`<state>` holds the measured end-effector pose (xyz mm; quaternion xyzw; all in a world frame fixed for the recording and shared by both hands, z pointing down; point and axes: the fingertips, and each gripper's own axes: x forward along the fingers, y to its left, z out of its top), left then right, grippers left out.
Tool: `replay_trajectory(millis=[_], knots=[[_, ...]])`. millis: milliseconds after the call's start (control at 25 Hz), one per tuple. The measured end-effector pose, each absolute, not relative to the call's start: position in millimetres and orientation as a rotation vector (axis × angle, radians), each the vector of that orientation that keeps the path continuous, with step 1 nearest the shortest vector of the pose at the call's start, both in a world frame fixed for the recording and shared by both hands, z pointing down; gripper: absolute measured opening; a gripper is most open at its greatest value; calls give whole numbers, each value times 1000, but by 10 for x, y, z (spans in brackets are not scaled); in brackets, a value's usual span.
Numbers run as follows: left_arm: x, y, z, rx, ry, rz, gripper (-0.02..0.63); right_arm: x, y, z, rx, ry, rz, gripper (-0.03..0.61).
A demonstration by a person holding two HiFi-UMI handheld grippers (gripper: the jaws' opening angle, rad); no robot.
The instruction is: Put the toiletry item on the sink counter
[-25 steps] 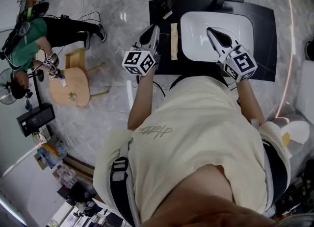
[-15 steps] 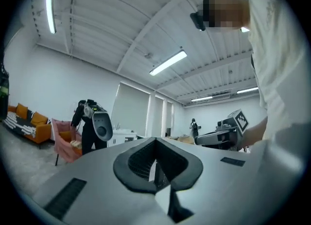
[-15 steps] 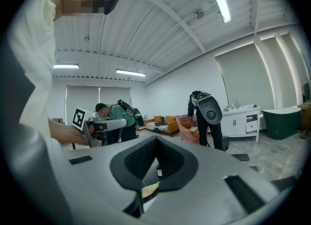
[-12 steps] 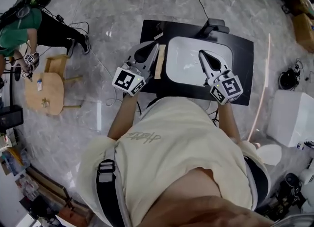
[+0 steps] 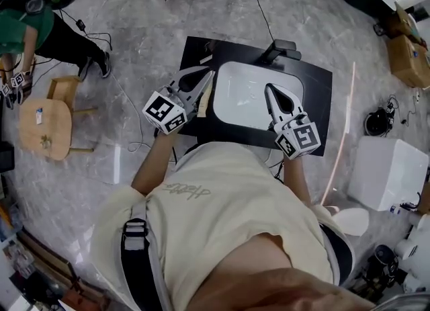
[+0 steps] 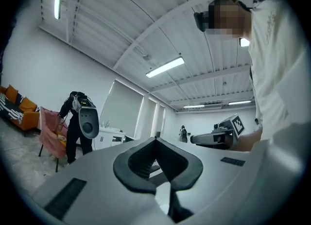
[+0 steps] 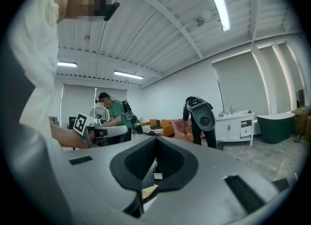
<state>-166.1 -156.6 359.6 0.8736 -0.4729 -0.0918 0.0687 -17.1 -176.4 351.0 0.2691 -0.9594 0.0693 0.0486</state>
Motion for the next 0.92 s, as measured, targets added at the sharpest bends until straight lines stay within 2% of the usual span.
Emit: replay_trajectory(millis=[920], knots=[[-1960, -1557, 3700, 2561, -1500, -320, 3, -294, -1868, 3586, 790, -2941, 174, -6]])
